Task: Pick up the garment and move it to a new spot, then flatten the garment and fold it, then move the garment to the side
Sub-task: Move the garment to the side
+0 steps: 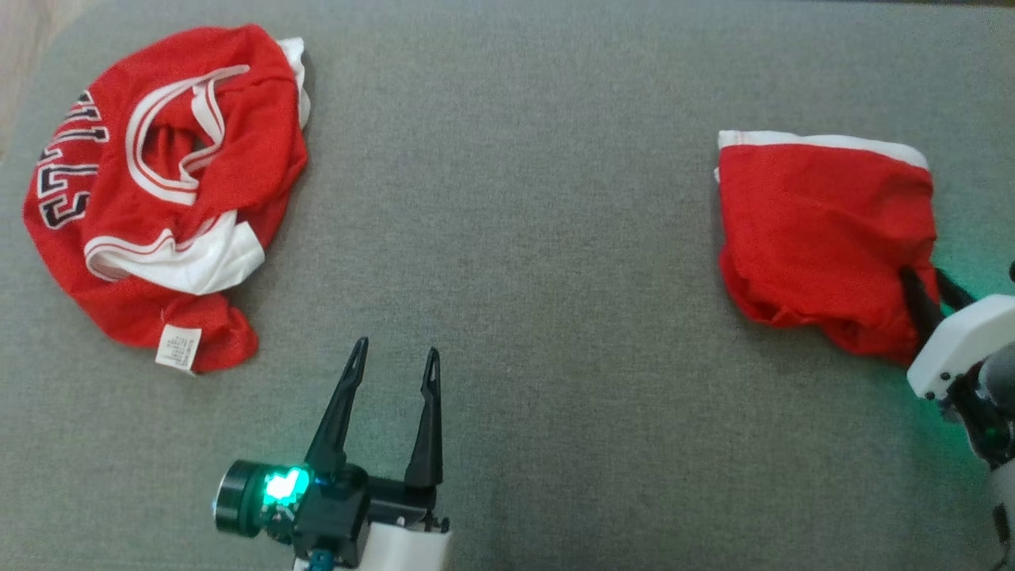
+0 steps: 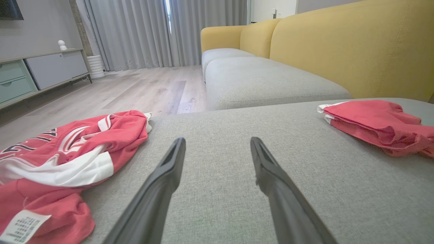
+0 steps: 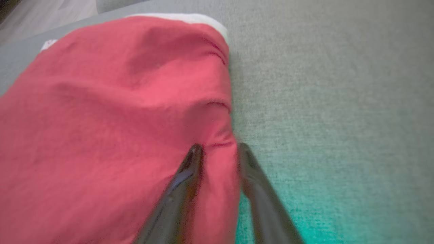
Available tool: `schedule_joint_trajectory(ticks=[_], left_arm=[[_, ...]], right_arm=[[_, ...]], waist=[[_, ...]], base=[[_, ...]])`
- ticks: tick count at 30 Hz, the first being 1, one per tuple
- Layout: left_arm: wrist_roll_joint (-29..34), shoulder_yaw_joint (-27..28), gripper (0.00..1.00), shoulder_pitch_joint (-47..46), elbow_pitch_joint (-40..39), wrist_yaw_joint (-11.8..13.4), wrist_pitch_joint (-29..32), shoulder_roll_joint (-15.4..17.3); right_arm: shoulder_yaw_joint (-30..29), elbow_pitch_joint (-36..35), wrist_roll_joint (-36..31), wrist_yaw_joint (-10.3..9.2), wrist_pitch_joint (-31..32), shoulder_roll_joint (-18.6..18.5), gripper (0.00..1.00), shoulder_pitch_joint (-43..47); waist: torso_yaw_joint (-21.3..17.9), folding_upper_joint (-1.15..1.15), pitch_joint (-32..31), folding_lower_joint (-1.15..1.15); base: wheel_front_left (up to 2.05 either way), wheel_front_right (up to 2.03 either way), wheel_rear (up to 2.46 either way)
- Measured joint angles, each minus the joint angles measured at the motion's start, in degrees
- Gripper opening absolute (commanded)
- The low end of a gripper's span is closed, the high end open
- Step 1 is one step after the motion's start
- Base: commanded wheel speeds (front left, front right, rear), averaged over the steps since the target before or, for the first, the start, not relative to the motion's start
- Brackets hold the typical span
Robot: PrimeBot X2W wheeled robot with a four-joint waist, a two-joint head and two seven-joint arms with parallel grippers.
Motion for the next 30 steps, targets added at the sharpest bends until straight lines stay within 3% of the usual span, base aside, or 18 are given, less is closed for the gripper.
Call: schedule_joint_trajectory(ticks=[7,13,21,25,26,27,28,30], left_arm=[[-0.7,-0.8,1.0,-3.3,-0.5,1.0,0.0,-0.2],[-0.6,-1.1,1.0,-8.3,-7.0,1.0,0.0,-0.3],[0.5,-1.7,1.0,-15.5,-8.7,-0.1,-0.1,-0.4],[0.5,-1.7,1.0,-16.6,-8.6,-0.1,-0.1,-0.5],[0.5,-1.7,1.0,-16.7,-8.6,-0.1,-0.1,-0.5],[0.5,-1.7,1.0,-16.7,-8.5,-0.1,-0.1,-0.5],[0.5,-1.8,1.0,-16.7,-8.3,-0.1,-0.1,-0.5],[0.5,-1.8,1.0,-16.9,-7.6,-0.1,-0.1,-0.5]], right_arm=[[2.2,-1.7,3.3,0.01,0.2,-4.1,0.0,-2.8],[-0.2,-3.1,1.6,0.01,-1.6,-12.5,0.0,-5.6],[-4.6,-2.4,-1.6,0.01,-1.9,-24.0,0.0,-10.1],[-6.9,-1.3,-3.1,0.01,-2.1,-25.9,0.0,-10.1],[-7.6,-1.1,-3.9,0.01,-2.6,-26.1,0.09,-10.2],[-8.0,-0.9,-5.0,0.01,-3.1,-26.1,0.77,-10.4],[-8.5,-0.7,-5.9,0.01,-3.7,-26.1,1.0,-10.6],[-9.9,-0.1,-8.0,0.01,-5.6,-25.8,1.0,-11.3]], waist=[[-1.0,0.0,4.0,0.0],[-3.8,0.0,8.1,0.0],[-7.6,0.0,16.3,0.0],[-8.5,0.0,18.9,0.01],[-8.7,0.0,19.3,0.01],[-8.9,0.0,19.6,0.01],[-8.9,0.0,19.6,0.0],[-8.7,0.0,19.2,0.0]], base=[[0.0,0.0,0.0],[0.0,0.0,0.0],[0.0,0.0,0.0],[0.0,0.0,0.0],[0.0,0.0,0.0],[0.0,0.0,0.0],[0.0,0.0,0.0],[0.0,0.0,0.0]])
